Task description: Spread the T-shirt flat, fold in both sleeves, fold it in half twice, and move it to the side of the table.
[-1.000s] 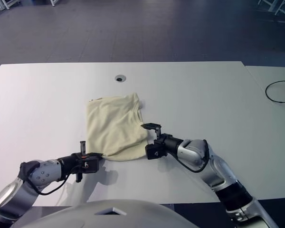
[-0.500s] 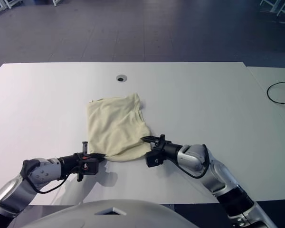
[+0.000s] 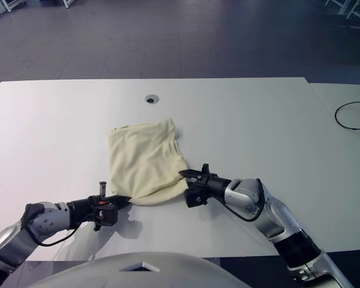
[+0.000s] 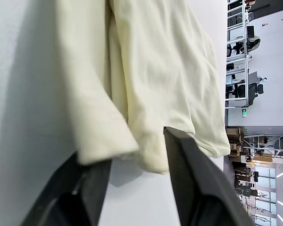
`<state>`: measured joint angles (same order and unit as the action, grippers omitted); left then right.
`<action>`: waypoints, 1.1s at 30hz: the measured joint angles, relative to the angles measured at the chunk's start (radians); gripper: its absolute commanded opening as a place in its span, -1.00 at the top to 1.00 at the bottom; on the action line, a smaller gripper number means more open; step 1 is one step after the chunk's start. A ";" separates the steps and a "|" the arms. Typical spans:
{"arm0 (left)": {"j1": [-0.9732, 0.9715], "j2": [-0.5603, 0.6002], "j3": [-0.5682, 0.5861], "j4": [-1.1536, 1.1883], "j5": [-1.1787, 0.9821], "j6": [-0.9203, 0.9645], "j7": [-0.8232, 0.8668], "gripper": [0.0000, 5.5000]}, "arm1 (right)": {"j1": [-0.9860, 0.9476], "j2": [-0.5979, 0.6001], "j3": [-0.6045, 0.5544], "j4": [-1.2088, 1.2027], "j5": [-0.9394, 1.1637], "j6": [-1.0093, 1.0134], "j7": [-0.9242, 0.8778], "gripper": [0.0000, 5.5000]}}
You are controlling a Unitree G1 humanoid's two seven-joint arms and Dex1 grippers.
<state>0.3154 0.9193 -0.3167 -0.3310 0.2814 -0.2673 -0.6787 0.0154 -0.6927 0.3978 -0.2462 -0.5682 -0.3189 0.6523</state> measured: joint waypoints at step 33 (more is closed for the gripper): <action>-0.185 -0.032 -0.115 0.532 -0.283 -0.626 -0.042 1.00 | 0.061 -0.007 0.008 -0.077 0.135 0.094 0.130 1.00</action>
<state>0.1301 0.8875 -0.4318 0.2011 -0.0014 -0.8930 -0.7207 0.0769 -0.6994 0.4059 -0.3227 -0.4329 -0.2251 0.7820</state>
